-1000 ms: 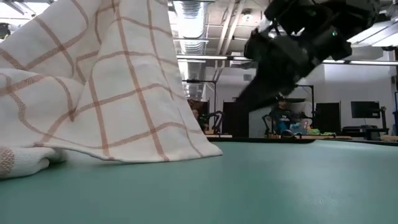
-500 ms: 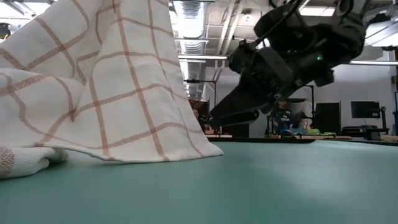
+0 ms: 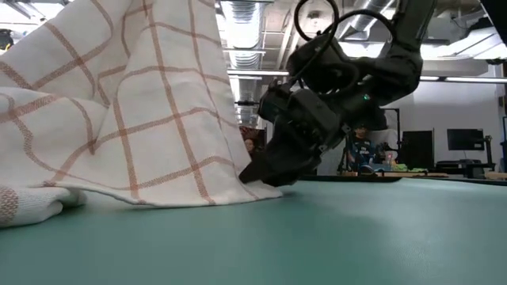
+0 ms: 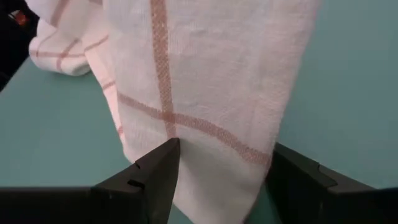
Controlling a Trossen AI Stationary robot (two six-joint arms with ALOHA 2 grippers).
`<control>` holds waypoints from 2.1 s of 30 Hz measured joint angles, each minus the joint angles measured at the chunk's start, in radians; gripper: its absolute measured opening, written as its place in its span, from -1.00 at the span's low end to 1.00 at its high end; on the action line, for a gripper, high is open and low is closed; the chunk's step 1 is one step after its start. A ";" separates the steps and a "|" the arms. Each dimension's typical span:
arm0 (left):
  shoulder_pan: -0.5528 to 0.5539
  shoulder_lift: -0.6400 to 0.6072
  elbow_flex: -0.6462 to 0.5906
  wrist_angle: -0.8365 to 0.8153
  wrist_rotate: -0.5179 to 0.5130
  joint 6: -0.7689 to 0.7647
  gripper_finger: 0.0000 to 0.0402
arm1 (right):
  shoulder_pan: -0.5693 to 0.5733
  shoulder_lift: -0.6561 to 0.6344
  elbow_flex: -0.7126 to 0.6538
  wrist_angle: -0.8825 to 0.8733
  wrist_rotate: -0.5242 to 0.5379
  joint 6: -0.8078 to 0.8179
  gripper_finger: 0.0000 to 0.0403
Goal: Roll towel into tight, uniform cylinder
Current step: Fold the white towel
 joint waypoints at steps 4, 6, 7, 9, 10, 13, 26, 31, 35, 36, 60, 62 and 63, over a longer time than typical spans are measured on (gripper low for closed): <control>0.000 0.000 0.000 0.000 0.008 0.000 -1.00 | 0.006 -0.005 0.001 -0.031 0.006 -0.020 -0.03; 0.000 0.000 0.000 0.000 0.009 0.000 -1.00 | 0.005 -0.007 0.000 -0.040 0.004 -0.027 -0.25; 0.000 0.000 0.000 0.000 0.009 -0.001 -1.00 | 0.004 -0.007 0.000 -0.042 0.003 -0.027 -0.38; 0.000 0.000 0.000 0.000 0.010 -0.001 -1.00 | -0.001 -0.007 0.000 -0.057 0.000 -0.045 -0.69; 0.000 0.000 0.000 0.000 0.010 -0.001 -1.00 | -0.002 -0.007 0.000 -0.064 0.000 -0.054 -0.84; 0.000 0.000 0.000 0.000 0.010 -0.013 -1.00 | 0.001 -0.009 0.000 -0.080 0.025 -0.068 -0.93; 0.060 -0.024 0.000 0.000 0.121 -0.235 -1.00 | 0.173 -0.500 -0.002 -0.595 0.741 -0.137 -0.97; 0.125 -0.020 0.000 0.000 0.115 -0.218 -1.00 | 0.214 -0.776 -0.001 -0.782 1.012 -0.162 -0.97; 0.203 -0.021 0.000 0.022 0.118 -0.168 -1.00 | 0.202 -0.953 -0.002 -0.815 1.196 -0.270 -0.97; 0.223 -0.020 0.000 0.039 0.119 -0.142 -1.00 | 0.193 -0.994 -0.002 -0.799 1.234 -0.312 -0.97; 0.854 -0.171 0.000 1.060 0.806 1.061 -1.00 | -0.257 -1.063 0.395 -0.048 0.923 -1.376 -0.97; 0.856 -0.190 0.000 1.102 0.806 1.082 -1.00 | -0.241 -1.041 0.460 -0.090 0.930 -1.434 -0.97; 0.856 -0.202 0.000 1.122 0.805 1.078 -1.00 | -0.233 -1.033 0.488 -0.126 0.941 -1.446 -0.97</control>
